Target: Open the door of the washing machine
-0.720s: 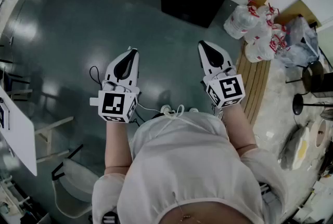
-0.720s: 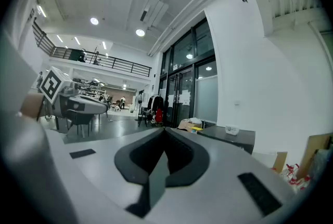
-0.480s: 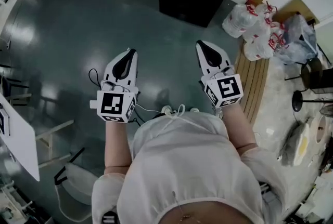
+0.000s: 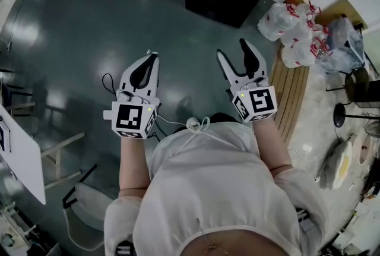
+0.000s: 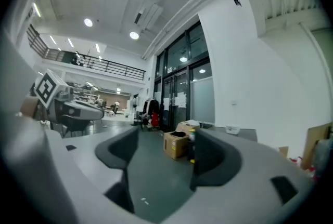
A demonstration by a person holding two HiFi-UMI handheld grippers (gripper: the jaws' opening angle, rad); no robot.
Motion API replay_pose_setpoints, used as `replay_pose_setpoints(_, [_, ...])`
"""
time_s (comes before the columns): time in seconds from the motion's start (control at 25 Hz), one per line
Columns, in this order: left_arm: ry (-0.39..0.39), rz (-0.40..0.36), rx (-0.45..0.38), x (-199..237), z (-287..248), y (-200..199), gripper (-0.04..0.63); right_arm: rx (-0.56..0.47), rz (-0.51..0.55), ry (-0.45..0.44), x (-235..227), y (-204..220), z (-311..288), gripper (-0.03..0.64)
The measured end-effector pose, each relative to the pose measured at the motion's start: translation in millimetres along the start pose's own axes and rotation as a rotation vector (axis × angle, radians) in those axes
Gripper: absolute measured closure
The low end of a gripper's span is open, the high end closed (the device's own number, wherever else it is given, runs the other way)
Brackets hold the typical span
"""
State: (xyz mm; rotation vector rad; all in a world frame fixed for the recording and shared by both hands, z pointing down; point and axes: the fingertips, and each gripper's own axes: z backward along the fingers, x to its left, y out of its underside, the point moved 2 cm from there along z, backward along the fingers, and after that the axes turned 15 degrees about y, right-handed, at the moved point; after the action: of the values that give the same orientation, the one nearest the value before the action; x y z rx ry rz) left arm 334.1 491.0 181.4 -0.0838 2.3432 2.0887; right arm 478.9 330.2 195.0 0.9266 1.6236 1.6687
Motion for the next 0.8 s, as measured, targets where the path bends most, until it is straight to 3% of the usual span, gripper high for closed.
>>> replay_pose_setpoints(0.04, [-0.007,0.001,0.003,2.3,1.4,2.0,0.574,-0.004,-0.005,-0.015,2.1,0.9,-4.1,0.23])
replay_pose_setpoints(0.16, [-0.04,0.015,0.011,14.4,9.4,9.6,0.574,-0.014,0.017,0.001,6.2,2.7,-18.5,0.158])
replay_pose_setpoints(0.52, [-0.16,0.041,0.04,82.7,21.5,35.2,0.574,0.032,-0.033,-0.06,35.3,27.9,-99.8,0.156])
replay_pose_setpoints(0.8, [-0.237,0.044,0.069,193.5,-19.4,41.5,0.574,0.049,-0.06,-0.117,58.8,42.1,-235.0,0.156])
